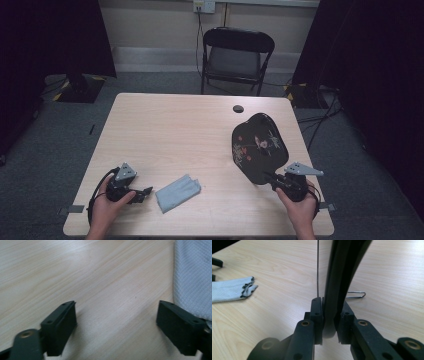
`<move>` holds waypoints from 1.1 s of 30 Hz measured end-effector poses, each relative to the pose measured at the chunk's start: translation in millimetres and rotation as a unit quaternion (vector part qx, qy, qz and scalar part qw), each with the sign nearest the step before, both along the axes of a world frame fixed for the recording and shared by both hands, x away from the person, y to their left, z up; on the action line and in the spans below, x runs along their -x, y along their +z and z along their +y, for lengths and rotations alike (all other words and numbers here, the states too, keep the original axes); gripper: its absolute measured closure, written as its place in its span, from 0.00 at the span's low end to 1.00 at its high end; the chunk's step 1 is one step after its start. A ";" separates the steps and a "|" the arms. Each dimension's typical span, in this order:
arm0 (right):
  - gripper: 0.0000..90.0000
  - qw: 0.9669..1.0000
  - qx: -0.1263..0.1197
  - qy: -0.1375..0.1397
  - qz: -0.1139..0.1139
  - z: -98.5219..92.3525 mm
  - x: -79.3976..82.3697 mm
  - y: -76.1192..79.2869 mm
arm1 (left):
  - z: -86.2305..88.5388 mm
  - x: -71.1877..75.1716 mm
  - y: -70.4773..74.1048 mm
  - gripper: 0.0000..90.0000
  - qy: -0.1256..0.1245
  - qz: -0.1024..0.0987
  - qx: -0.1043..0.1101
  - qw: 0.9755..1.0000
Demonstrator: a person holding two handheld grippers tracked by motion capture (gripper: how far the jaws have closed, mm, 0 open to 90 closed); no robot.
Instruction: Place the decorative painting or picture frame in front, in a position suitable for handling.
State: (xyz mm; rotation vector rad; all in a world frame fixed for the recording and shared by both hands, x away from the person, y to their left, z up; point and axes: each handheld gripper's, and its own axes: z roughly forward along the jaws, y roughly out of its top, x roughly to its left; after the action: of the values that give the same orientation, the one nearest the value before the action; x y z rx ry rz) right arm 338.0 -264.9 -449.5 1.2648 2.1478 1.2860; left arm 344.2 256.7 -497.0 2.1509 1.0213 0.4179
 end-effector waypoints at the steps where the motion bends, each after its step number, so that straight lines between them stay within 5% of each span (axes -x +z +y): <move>1: 0.87 1.000 -0.005 -0.002 0.002 -0.5 -0.1 -0.2 | -0.8 0.3 0.7 0.18 -0.001 0.004 -0.004 1.000; 3: 0.88 1.000 -0.005 -0.006 0.001 -0.6 0.1 -0.5 | -2.4 0.7 2.8 0.18 -0.013 0.008 -0.014 1.000; 13: 0.88 1.000 -0.003 -0.006 0.009 -0.6 1.2 0.4 | -16.2 7.2 19.6 0.18 -0.040 0.027 0.014 0.999; 22: 0.88 1.000 -0.003 -0.003 0.010 0.3 1.5 0.9 | -40.3 16.4 32.4 0.18 -0.077 0.041 0.041 0.995; 33: 0.88 1.000 -0.003 0.007 0.014 0.1 4.4 1.4 | -61.9 23.6 33.6 0.37 -0.127 0.043 0.026 0.991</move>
State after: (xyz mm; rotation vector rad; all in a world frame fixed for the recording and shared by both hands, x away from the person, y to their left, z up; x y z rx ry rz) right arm 333.6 -264.8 -448.0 1.2793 2.1762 1.2874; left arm 320.6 194.8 -463.4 2.2308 0.7808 0.1779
